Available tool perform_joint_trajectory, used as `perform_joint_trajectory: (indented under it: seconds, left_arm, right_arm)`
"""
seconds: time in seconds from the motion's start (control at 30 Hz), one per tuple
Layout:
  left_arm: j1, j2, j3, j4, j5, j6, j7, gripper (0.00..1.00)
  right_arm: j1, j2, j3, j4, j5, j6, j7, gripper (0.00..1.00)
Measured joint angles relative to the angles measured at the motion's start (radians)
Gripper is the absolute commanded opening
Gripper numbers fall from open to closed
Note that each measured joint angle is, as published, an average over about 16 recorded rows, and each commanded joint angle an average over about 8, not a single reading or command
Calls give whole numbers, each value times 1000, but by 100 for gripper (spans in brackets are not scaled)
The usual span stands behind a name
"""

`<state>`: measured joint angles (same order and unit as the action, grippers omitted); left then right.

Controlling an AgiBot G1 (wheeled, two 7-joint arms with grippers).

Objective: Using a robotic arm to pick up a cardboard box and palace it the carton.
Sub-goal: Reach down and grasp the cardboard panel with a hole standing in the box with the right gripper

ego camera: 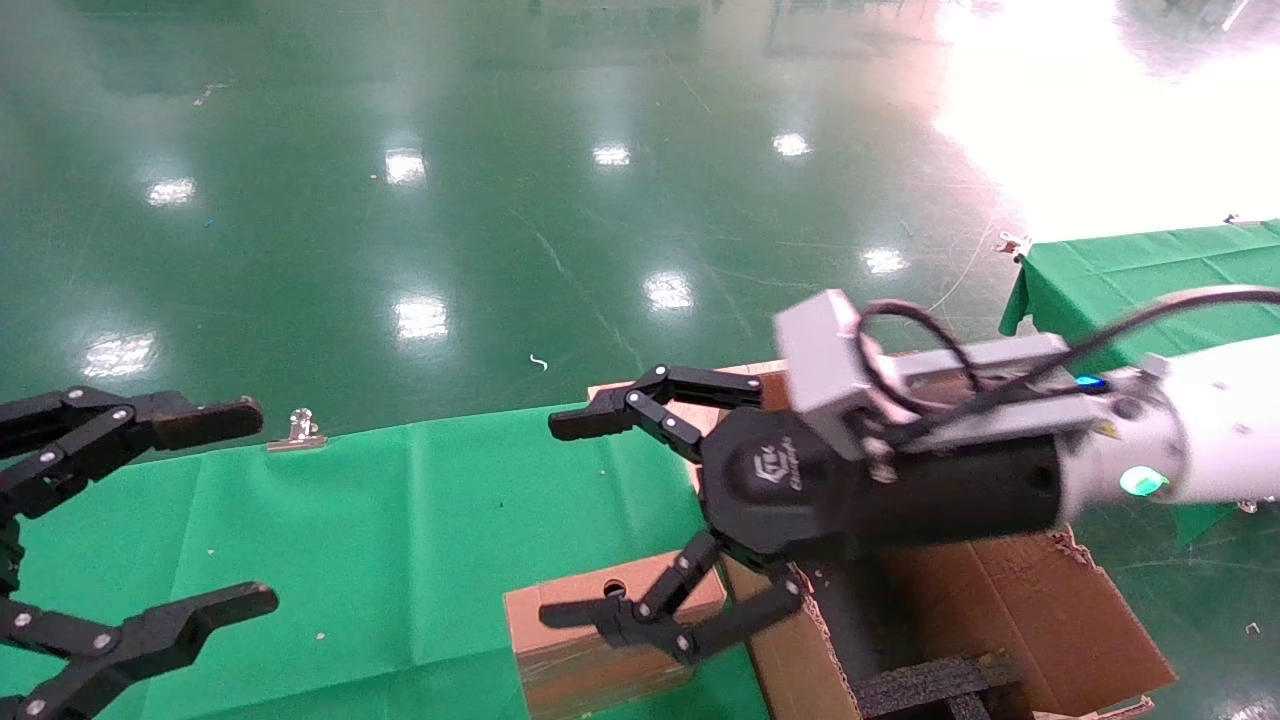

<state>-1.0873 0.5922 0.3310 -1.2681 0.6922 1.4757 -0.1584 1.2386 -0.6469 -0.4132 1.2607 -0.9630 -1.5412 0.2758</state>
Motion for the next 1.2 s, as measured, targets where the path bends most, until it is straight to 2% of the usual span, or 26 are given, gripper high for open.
perform_joint_trajectory:
  seconds: [0.27, 0.47, 0.77, 1.07, 1.1, 1.2]
  left_arm:
    - [0, 0, 0, 0, 0, 0, 0, 0]
    - [0, 0, 0, 0, 0, 0, 0, 0]
    - [0, 0, 0, 0, 0, 0, 0, 0]
    - [0, 0, 1, 0, 0, 0, 0, 0]
    - [0, 0, 1, 0, 0, 0, 0, 7]
    - [0, 0, 1, 0, 0, 0, 0, 45]
  right_arm:
    - [161, -78, -165, -40, -221, -33, 52, 100]
    - [259, -143, -300, -77, -337, -42, 50, 100]
    - [374, -233, -486, -153, -439, -43, 2, 100]
    - [459, -319, -636, -240, -490, -41, -52, 100]
    - [465, -327, -650, -249, -493, -40, -58, 100]
    - [483, -350, -689, -272, -499, -39, -73, 100]
